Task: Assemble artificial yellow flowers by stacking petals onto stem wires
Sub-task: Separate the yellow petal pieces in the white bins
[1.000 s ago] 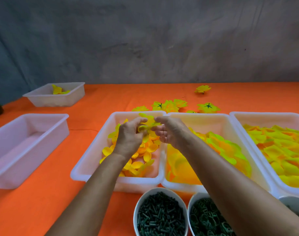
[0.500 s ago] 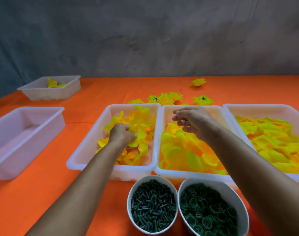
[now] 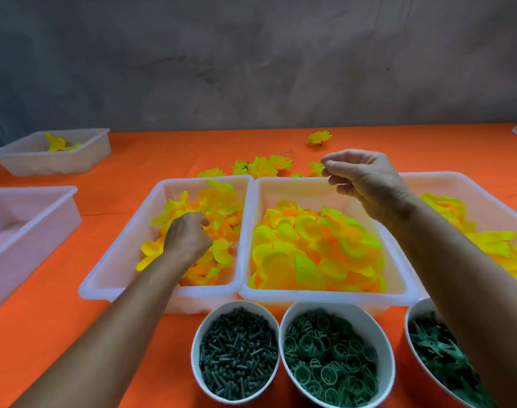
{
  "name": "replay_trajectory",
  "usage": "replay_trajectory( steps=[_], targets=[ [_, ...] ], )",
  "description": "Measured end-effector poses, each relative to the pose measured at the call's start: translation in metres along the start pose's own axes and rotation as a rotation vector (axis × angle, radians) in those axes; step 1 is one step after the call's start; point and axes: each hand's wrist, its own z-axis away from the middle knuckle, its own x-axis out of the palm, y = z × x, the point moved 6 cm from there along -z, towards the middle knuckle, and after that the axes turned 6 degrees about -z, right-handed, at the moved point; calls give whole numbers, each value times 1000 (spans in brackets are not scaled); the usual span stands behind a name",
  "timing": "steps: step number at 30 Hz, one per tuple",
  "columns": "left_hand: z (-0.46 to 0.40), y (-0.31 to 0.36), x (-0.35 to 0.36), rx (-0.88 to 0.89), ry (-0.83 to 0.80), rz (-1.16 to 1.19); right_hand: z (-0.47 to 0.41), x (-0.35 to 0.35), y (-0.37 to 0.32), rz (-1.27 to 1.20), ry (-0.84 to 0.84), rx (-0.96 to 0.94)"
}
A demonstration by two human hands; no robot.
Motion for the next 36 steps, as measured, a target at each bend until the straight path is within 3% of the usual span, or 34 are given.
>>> replay_trajectory(
  steps=[5, 10, 15, 19, 21, 24, 31, 36],
  targets=[
    [5, 9, -21, 55, 119, -68, 2, -27, 4, 285, 9, -9],
    [15, 50, -46, 211, 250, 66, 7, -36, 24, 734, -161, 166],
    [37, 110, -43, 464, 200, 263, 4, -30, 41, 966, -139, 187],
    [50, 149, -14, 656, -111, 276, -3, -38, 39, 806, 77, 68],
    [53, 161, 8, 722, -269, 94, -5, -40, 40, 752, 115, 49],
    [45, 168, 27, 737, -324, -110, -4, -39, 46, 635, 125, 73],
    [14, 150, 27, 548, -285, 28, -9, -38, 52, 273, 222, 111],
    [13, 148, 29, 416, -390, 422, -10, -26, 55, 228, 201, 112]
  ],
)
